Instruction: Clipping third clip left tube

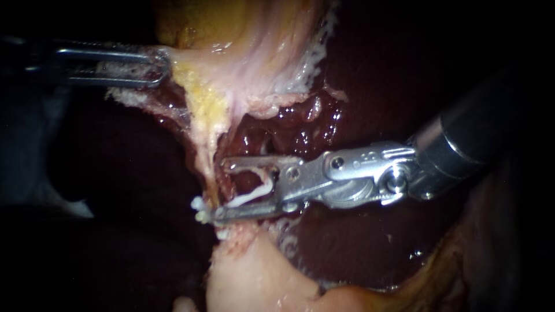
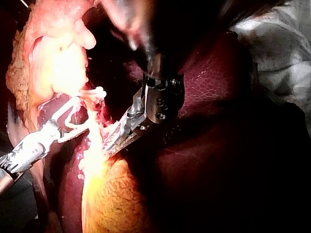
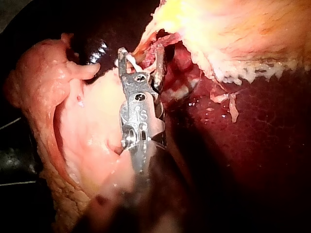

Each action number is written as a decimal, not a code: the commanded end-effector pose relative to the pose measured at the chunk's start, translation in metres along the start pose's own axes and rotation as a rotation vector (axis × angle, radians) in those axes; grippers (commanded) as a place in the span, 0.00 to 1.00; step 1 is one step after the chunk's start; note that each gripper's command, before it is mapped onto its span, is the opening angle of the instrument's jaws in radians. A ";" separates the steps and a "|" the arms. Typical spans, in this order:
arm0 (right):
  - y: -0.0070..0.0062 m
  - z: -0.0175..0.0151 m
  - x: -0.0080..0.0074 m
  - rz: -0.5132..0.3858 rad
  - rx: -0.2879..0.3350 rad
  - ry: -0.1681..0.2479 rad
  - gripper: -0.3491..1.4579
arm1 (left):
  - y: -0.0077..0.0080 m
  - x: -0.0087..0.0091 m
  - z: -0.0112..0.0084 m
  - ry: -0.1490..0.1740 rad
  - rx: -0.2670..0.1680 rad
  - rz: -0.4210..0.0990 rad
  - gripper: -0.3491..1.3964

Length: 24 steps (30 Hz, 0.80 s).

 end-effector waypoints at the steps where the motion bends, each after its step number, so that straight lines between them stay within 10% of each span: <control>1: 0.0000 0.0000 0.0000 0.000 0.000 0.001 0.47 | 0.0000 0.0000 0.0000 0.000 0.000 0.000 0.00; 24: -0.0008 -0.0068 0.0008 0.028 0.038 0.059 0.47 | 0.0000 0.0000 -0.0001 0.000 0.000 0.000 0.00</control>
